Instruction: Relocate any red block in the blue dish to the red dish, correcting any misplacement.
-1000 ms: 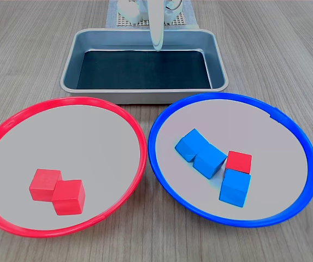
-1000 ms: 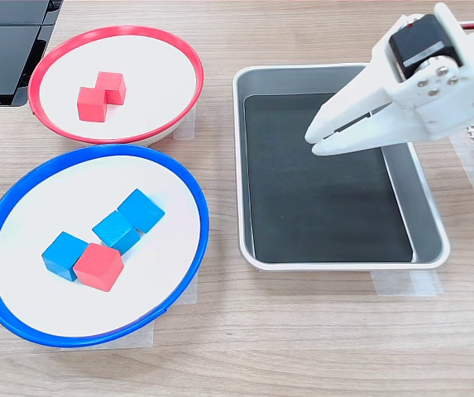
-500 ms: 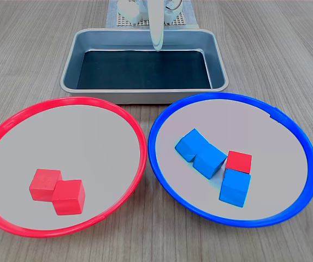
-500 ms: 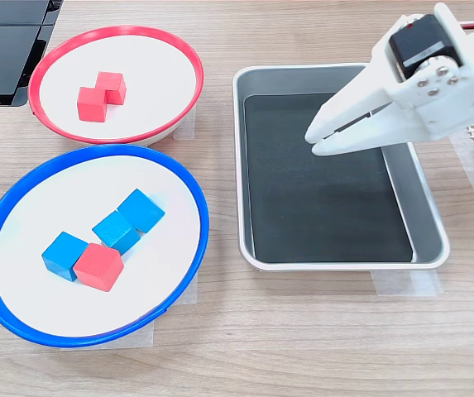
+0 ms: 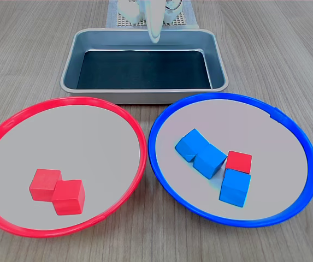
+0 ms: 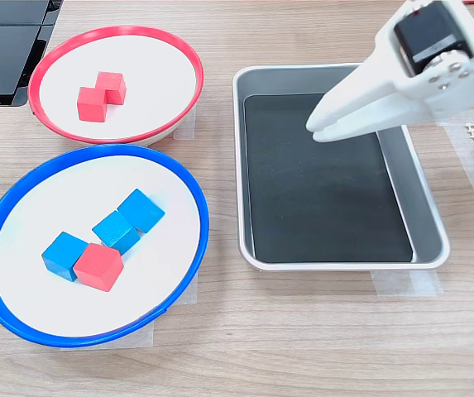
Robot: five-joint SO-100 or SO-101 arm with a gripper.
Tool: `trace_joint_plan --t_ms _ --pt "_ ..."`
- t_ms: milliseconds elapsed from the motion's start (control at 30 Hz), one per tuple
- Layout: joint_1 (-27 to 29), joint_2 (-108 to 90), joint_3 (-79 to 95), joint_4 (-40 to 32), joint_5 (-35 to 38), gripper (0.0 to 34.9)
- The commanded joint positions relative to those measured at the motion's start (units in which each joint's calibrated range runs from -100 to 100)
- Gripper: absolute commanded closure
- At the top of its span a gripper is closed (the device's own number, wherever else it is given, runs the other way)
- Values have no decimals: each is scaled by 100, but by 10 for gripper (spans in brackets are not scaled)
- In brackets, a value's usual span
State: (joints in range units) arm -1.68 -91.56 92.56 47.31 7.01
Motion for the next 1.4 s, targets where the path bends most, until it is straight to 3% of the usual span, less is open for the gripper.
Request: trace_joint_plan --t_ms 0,300,800,1000,1233,1367 --pt "69 845 -1067 -47 518 346" --pt "13 3651 -3034 -699 1758 346" --pt "-72 7446 -6384 -922 2628 346" --pt "-411 8444 -7303 -930 2696 346" --pt "-994 9118 -7658 -1004 2818 315" --pt "-1182 9365 -7667 -1087 2896 263"
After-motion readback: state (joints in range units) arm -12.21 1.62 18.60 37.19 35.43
